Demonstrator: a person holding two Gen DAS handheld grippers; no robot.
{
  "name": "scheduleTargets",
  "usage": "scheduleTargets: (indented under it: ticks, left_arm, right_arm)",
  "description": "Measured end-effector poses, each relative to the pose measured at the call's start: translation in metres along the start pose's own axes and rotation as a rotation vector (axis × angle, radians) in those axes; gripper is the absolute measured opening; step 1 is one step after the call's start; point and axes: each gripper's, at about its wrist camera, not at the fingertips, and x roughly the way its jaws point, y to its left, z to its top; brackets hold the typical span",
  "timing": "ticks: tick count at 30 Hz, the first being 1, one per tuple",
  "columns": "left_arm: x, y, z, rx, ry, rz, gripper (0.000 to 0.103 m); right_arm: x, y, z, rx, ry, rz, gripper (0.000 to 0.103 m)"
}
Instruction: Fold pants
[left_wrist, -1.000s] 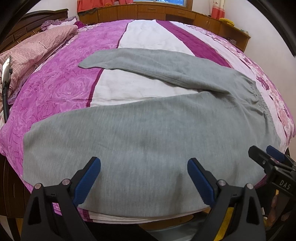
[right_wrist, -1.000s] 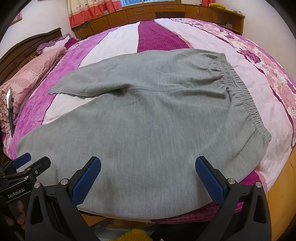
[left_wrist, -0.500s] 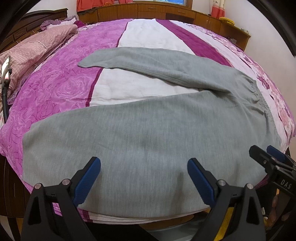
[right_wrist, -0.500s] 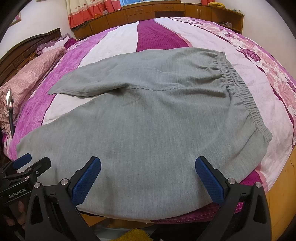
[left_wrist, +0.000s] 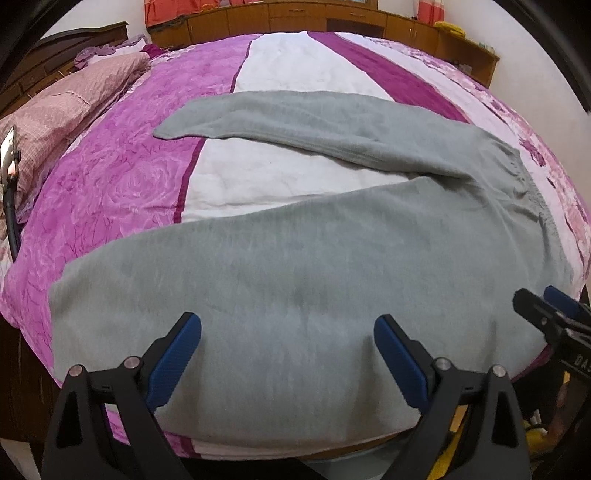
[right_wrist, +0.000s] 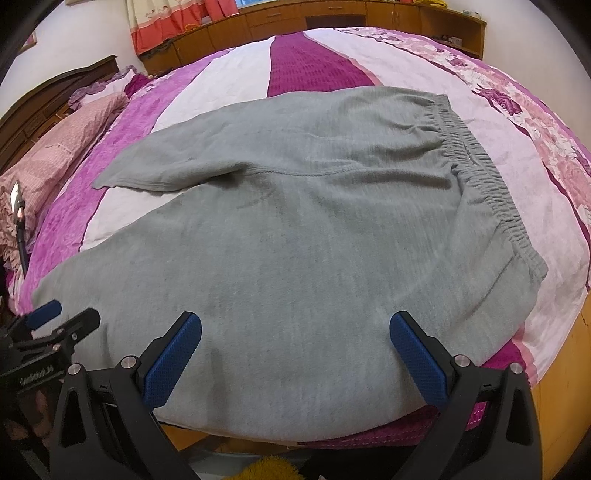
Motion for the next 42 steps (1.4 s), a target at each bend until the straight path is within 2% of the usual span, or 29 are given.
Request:
scheduleTargets:
  ticks: [7, 15, 23, 28, 33, 36, 42]
  left_arm:
    - [0.007, 0.007, 0.022, 0.015, 0.025, -0.006, 0.097]
    - [0.004, 0.013, 0.059, 0.046, -0.002, 0.015, 0.097]
    - [0.014, 0.018, 0.108, 0.019, -0.015, 0.009, 0.097]
    - [0.024, 0.025, 0.143, 0.023, -0.008, 0.013, 0.097]
    - [0.038, 0.033, 0.179, 0.037, 0.004, 0.016, 0.097]
    - [0.049, 0.045, 0.201, 0.03, 0.016, 0.003, 0.097]
    - [0.076, 0.084, 0.235, -0.006, 0.051, 0.045, 0.097]
  right_arm:
    - [-0.001, -0.011, 0.016, -0.004, 0.007, 0.012, 0.099]
    - [-0.003, -0.027, 0.049, -0.003, 0.03, 0.031, 0.099]
    - [-0.002, -0.044, 0.104, -0.008, 0.014, 0.015, 0.099]
    - [0.007, -0.054, 0.143, 0.003, 0.043, 0.032, 0.099]
    - [0.022, -0.06, 0.177, -0.016, 0.061, 0.0, 0.099]
    - [0.033, -0.067, 0.194, -0.013, 0.076, -0.014, 0.099]
    - [0.057, -0.085, 0.225, 0.01, 0.098, -0.039, 0.099]
